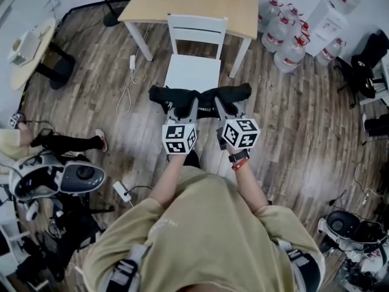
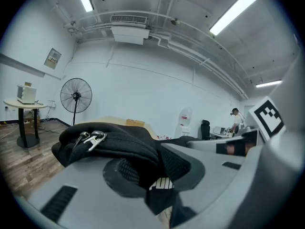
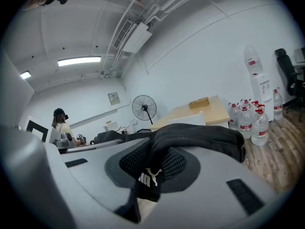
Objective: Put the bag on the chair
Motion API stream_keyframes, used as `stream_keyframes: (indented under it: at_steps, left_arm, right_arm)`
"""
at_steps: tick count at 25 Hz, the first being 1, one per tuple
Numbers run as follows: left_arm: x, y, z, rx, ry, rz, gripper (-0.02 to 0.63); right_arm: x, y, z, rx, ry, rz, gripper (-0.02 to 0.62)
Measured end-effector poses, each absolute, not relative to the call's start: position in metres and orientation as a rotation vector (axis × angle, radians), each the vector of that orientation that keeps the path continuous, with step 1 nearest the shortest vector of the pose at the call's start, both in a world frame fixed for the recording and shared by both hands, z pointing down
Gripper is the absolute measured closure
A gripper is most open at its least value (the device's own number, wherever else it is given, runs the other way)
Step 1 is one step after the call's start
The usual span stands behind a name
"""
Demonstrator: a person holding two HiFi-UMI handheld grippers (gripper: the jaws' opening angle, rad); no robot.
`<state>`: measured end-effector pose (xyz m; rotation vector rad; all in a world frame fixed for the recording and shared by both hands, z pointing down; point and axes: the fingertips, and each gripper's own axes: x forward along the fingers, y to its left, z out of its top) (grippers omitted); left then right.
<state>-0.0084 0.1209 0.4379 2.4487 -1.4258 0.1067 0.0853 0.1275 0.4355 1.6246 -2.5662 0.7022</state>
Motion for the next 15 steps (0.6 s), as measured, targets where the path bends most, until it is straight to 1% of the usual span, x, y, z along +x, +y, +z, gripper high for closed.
stream_keyframes:
  at_steps: [8,15]
  left_arm:
    - [-0.061,-0.01,0.46,2.423,-1.371,0.14,0.489]
    - [-0.075,-0.057,0.471,2.406,-1.32,0.143,0.49]
  right_arm:
    - [0.033,-0.002,0.459,1.652,-2.486,0.767,0.531]
    - [0.019,-0.047,0.47,1.689,-2.448,0.833,0.531]
